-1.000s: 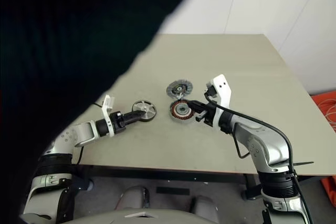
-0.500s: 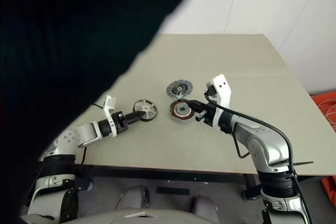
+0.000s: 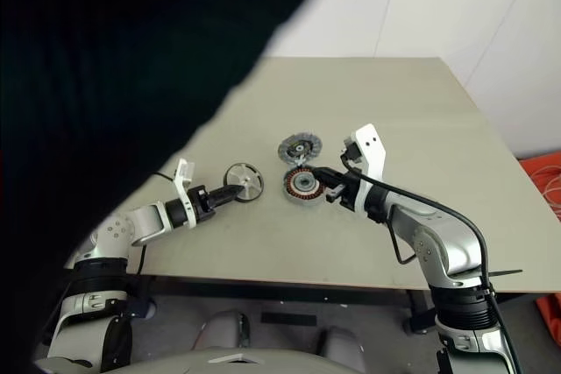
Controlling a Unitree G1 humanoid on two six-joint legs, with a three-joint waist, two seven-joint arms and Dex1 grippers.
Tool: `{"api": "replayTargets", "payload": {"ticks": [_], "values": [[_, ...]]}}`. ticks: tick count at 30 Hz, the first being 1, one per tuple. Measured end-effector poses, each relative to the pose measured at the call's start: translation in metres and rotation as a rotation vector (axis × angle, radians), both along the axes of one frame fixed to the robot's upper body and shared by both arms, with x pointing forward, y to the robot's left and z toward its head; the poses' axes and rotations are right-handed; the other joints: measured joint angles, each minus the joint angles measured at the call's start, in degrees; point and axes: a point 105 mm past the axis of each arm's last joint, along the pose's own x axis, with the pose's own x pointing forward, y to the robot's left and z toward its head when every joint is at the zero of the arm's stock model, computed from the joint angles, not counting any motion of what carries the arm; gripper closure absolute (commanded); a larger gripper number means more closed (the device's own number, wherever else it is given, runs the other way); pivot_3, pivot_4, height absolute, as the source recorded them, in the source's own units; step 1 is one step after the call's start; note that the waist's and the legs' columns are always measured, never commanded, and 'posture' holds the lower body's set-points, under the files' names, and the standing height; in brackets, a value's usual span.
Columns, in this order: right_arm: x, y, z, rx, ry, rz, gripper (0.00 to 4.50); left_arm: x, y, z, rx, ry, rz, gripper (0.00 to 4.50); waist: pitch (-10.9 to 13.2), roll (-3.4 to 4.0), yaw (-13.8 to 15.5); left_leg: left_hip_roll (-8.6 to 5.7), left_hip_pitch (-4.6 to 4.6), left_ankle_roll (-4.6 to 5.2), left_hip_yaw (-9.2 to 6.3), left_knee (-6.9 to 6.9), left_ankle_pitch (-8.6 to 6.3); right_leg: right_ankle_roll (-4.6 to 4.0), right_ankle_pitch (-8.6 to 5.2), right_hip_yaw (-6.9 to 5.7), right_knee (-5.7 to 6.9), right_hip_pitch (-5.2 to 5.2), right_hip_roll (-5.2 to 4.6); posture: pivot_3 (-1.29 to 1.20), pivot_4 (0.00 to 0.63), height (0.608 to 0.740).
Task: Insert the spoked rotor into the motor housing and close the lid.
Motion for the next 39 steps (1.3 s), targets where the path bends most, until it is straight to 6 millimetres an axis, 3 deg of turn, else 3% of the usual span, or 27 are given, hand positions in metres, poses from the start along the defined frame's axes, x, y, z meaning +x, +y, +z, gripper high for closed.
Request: {"api": "replayTargets", "payload": {"ticks": [14, 21, 32, 39], "values": [[0.012, -0.021, -0.023, -0.046, 0.08, -0.11, 4.5, -0.006, 0.0, 0.031, -0.268, 0.039, -0.033, 4.09, 0.01, 0.0, -0.01, -0.02, -0.03, 0.0, 0.09, 0.02, 0.0, -0.03, 0.01, 0.0, 0.02, -0.02, 0.0, 0.0, 0.0, 0.74], [0.016, -0.022, -0.019, -0.052, 0.066, -0.125, 4.5, -0.017, -0.032, 0.021, -0.347, 0.161, -0.137, 4.09, 0.03, -0.04, 0.03, 0.0, -0.03, -0.01, 0.08, 0.03, 0.01, -0.02, 0.01, 0.0, 0.02, -0.01, 0.02, 0.0, 0.0, 0.74], [0.01, -0.032, -0.023, -0.072, 0.086, -0.131, 4.5, -0.007, -0.07, 0.047, -0.378, 0.154, -0.285, 4.09, 0.05, -0.06, 0.16, -0.03, -0.07, -0.01, 0.07, 0.03, 0.01, -0.01, 0.01, -0.01, -0.01, 0.0, 0.01, 0.0, 0.0, 0.74], [0.005, -0.033, -0.017, -0.07, 0.065, -0.121, 4.5, 0.0, -0.093, 0.041, -0.352, 0.194, -0.317, 4.09, 0.05, -0.06, 0.27, -0.04, -0.06, -0.01, 0.06, 0.03, 0.01, -0.01, 0.01, -0.01, -0.03, 0.02, 0.01, 0.0, 0.0, 0.74]]}}
